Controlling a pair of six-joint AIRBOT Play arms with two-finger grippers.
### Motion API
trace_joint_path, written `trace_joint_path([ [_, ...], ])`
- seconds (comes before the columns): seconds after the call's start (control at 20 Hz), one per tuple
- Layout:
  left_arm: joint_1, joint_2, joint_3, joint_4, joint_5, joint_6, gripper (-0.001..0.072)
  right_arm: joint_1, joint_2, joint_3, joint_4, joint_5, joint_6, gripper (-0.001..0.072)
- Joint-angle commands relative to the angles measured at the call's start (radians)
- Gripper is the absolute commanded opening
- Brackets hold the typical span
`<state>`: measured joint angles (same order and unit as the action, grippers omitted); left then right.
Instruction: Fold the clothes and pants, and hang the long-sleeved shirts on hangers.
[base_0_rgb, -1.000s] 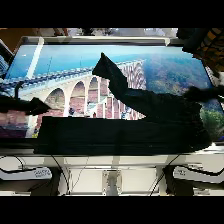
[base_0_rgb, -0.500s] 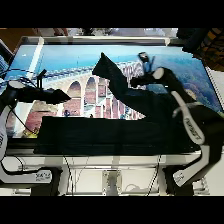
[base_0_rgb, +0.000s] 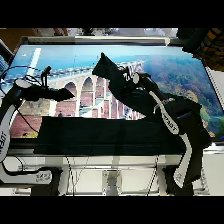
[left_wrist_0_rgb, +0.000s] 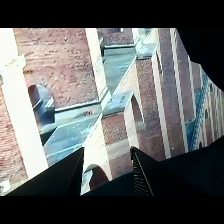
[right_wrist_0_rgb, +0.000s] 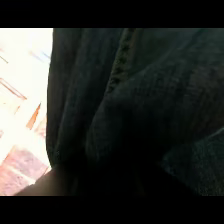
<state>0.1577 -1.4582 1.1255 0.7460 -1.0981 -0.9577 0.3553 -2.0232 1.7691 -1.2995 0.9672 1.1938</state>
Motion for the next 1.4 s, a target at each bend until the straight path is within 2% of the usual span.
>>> trace_joint_path([
  [0.0,-0.002,-0.006,0.001,0.001,0.007,0.005,0.0349,0.011,-0.016,0.01,0.005,0.054,0.002,0.0164],
  [0.05,-0.002,-0.008,0.001,0.001,0.006,0.005,0.0349,0.014,-0.016,0.011,0.013,0.061,0.002,0.0024],
  [0.2,-0.002,-0.008,0.001,0.001,0.006,0.005,0.0349,0.027,-0.014,0.04,0.014,0.097,0.002,0.0022],
  [0.45,-0.002,-0.008,0.001,-0.006,0.006,0.004,0.0349,0.053,0.03,0.189,0.024,0.291,0.001,0.0022],
  [0.6,-0.002,-0.008,0.001,-0.046,0.008,0.005,0.035,0.093,0.111,0.199,0.068,0.379,-0.001,0.0022],
  [0.85,0.002,-0.008,0.001,-0.098,0.056,0.004,0.0349,0.19,0.144,0.184,0.072,0.757,-0.002,0.0023],
  [1.15,-0.019,-0.008,0.001,-0.224,0.103,0.009,0.0349,0.281,0.144,0.058,0.113,0.876,0.053,0.0025],
  [1.3,-0.085,-0.008,0.002,-0.259,0.177,0.065,0.0349,0.285,0.152,0.048,0.12,0.858,0.054,0.0149],
  [1.35,-0.115,-0.008,0.003,-0.274,0.208,0.081,0.0349,0.275,0.163,0.049,0.116,0.845,0.056,0.0155],
])
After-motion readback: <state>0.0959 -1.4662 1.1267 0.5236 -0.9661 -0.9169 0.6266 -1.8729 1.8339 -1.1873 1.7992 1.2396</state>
